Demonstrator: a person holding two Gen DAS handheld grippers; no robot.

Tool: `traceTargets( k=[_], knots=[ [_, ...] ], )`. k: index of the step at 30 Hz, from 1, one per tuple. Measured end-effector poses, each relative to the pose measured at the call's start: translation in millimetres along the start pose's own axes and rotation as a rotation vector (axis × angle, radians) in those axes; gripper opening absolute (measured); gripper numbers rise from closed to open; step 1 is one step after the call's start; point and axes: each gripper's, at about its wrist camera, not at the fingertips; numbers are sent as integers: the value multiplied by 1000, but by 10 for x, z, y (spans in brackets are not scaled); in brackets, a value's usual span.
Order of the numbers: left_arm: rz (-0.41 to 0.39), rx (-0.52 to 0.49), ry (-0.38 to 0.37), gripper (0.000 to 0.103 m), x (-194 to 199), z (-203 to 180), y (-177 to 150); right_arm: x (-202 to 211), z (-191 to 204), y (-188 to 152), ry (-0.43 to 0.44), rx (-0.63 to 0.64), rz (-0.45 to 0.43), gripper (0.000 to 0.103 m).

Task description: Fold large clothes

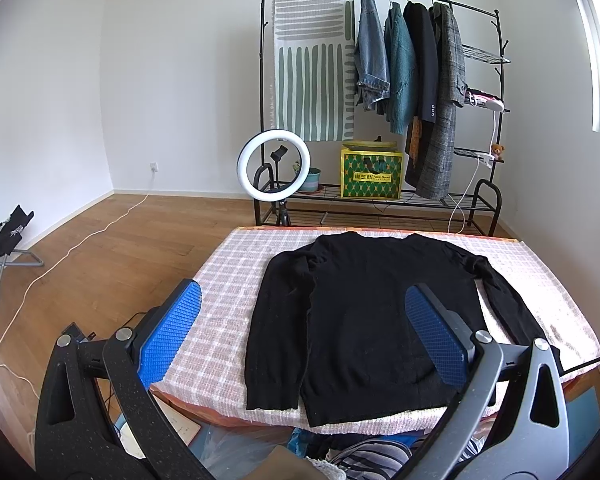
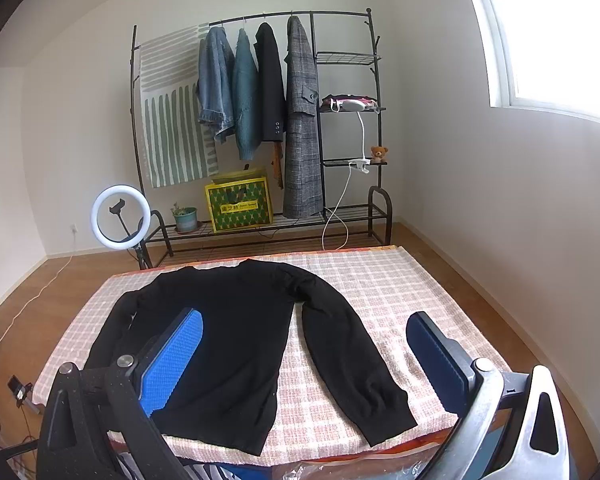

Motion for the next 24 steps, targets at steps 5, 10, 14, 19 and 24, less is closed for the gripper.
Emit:
traceTargets(
  k=[5,10,14,19,24],
  knots=[
    [-2,0,-1,103,0,2,-11,0,-1,-7,0,-1,0,103],
    [-3,0,-2,103,4,9,-16,0,7,-4,3,0,1,103],
    [-6,1,-1,103,11,12,5,-3,14,-1,2,1,2,103],
    [-6,0,-1,103,11,21,9,-33,31,-14,4,0,10,103],
    [-3,-2,-3,103,5,-2,26,-51,37,-38,5,3,11,103]
  ],
)
Point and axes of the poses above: each gripper's, at about its wrist camera, not at the fingertips, and x roughly against the way its jaws point, z to its left, y to its top, and after that the axes turned 7 degrees about x, right-handed
